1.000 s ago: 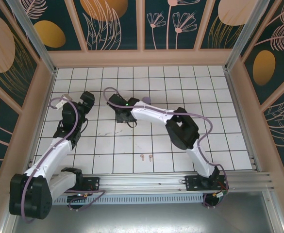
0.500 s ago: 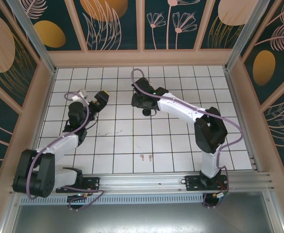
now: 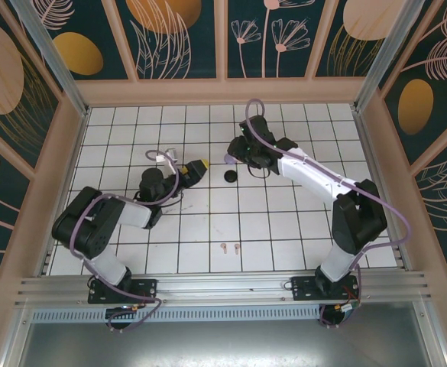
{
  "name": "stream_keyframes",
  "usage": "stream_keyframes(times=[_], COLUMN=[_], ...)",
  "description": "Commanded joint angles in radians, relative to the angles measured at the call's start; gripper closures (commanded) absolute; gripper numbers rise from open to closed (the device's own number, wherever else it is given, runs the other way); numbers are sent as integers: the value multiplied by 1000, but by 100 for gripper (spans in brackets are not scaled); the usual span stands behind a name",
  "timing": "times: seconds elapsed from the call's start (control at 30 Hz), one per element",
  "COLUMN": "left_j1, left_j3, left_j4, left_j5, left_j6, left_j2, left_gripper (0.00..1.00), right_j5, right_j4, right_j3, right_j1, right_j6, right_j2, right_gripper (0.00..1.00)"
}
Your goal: Insert wireless bluetooth earbuds into charging case
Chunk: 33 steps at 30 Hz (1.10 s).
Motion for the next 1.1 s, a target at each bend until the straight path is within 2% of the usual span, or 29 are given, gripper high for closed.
stream_keyframes(times=[0.0, 0.3, 0.53, 0.83, 1.07], left_j1=[-37, -107, -145, -150, -150], left_j3=[29, 66, 103, 137, 163], left_j4=[205, 365, 399, 412, 414], left_j5=[3, -48, -84, -93, -93], left_j6=[-19, -24, -8, -14, -16], left_j2=[76, 195, 236, 266, 284], left_gripper=[10, 15, 18, 25, 35], right_j5=[-48, -128, -122, -114, -116], right_j4=[41, 88, 82, 73, 74], right_j3=[-14, -4, 27, 57, 60], right_j1=[-1, 2, 23, 45, 51], right_j6=[69, 171, 191, 192, 192], right_j2=[-15, 25, 48, 65, 61], right_gripper=[66, 66, 67, 67, 67])
